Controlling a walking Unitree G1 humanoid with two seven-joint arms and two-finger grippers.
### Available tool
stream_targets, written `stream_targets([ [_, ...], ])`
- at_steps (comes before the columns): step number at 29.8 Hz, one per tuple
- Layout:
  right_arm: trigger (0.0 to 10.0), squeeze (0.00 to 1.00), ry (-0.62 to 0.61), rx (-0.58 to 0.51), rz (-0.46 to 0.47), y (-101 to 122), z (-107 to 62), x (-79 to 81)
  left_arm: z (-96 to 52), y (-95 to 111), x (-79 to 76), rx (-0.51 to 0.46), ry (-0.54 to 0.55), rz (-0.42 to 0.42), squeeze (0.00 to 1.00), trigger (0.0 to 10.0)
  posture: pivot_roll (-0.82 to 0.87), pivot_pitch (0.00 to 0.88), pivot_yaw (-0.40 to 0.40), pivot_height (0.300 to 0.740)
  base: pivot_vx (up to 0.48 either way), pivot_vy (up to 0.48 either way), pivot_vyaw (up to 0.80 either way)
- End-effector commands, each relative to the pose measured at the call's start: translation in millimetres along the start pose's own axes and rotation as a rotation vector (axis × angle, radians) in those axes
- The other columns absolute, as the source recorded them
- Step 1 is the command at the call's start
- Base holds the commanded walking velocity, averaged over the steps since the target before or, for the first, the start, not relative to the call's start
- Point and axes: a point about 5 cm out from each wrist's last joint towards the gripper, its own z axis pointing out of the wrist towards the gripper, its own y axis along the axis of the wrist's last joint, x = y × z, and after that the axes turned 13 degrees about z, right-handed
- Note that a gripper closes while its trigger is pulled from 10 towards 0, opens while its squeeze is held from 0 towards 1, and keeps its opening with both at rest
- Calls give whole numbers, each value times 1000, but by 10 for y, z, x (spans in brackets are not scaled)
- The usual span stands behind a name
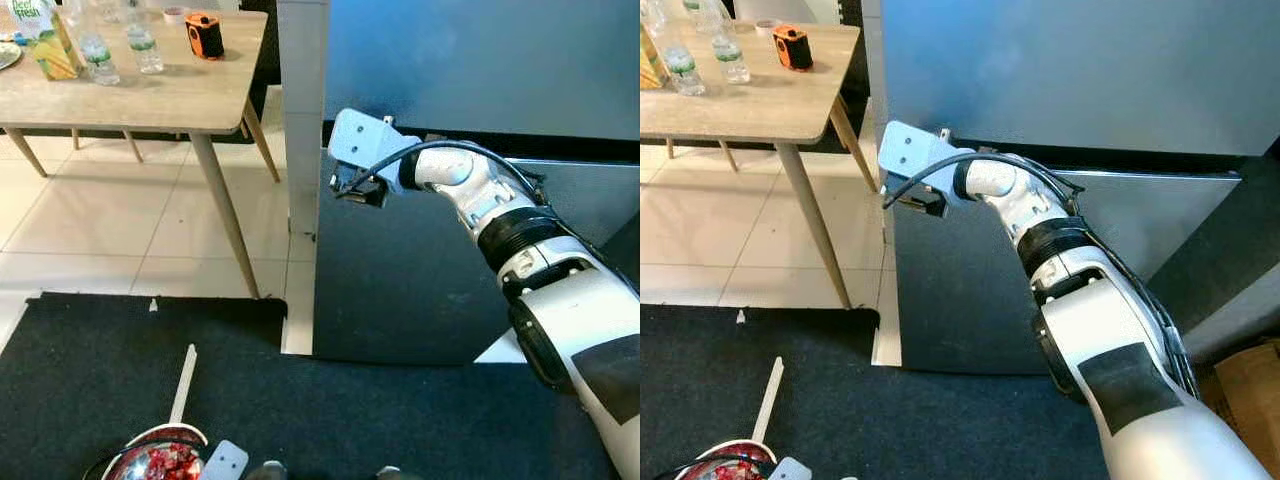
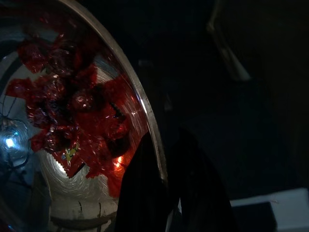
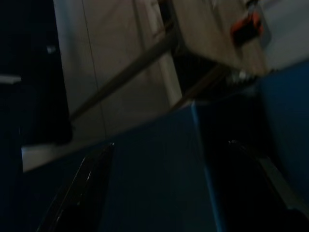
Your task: Restocking fridge
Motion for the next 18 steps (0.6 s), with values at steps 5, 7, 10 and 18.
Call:
stream_targets([
  [5,10000,0,-31,69,-1,-78,-36,-64,-9,5,-72,-14,-2,-1,0,10000,72,125,-96,740,0,0,0],
  [7,10000,0,-38,99,7,-124,-53,-79,-9,-27,21,-9,40,-16,0,10000,83,138,-101,740,0,0,0],
  [10,10000,0,-32,110,8,-145,-63,-83,-10,-42,86,-8,64,-23,0,10000,86,140,-102,740,0,0,0],
  [18,10000,0,330,233,-77,-348,-171,109,-15,-68,146,-9,91,-32,0,10000,100,138,-105,740,0,0,0],
])
